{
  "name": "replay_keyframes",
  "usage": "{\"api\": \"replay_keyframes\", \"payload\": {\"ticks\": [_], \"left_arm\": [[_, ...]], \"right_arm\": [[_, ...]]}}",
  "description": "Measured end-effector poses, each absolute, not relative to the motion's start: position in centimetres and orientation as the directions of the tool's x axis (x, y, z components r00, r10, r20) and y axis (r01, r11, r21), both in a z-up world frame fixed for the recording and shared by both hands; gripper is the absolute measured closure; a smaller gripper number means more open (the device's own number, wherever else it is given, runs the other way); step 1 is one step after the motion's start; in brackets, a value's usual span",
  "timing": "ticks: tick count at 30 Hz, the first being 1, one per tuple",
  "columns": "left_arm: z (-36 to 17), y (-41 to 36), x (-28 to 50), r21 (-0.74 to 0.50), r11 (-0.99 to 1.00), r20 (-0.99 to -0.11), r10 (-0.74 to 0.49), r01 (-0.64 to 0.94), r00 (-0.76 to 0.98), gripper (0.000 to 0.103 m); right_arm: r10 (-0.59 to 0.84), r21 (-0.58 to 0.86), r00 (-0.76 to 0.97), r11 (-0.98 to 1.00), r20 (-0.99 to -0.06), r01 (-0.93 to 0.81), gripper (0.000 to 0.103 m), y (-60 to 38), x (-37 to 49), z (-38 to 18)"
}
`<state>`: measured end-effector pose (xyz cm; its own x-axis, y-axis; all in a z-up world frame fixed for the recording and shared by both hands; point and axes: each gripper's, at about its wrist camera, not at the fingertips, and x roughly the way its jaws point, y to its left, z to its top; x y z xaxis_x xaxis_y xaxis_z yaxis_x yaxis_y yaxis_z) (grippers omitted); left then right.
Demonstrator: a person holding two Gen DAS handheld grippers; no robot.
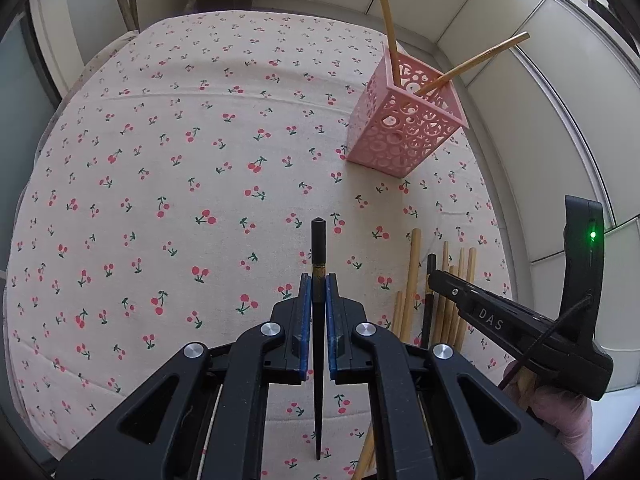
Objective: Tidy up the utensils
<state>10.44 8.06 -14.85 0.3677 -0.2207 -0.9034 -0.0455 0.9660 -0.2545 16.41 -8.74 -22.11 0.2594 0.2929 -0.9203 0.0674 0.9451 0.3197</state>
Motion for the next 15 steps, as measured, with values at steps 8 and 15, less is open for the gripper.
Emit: {"api": "replay_keyframes", "payload": {"ticks": [8,15], "left_arm": [[-15.4,8.5,10.6,-0.254,0.965,-0.913,-0.219,-0.058,0.345,0.097],[-15.9,8.7,10.7,-0.249,0.966,-0.915,-0.211,-0.07,0.343,0.097]], "right_arm": [[0.247,0.267,0.252,0.963,-0.936,0.046,0.084,-7.4,17.0,-22.6],[0.24,0.26,0.287,0.965,-0.927,0.033,0.095,-7.5,16.9,-22.6]]}}
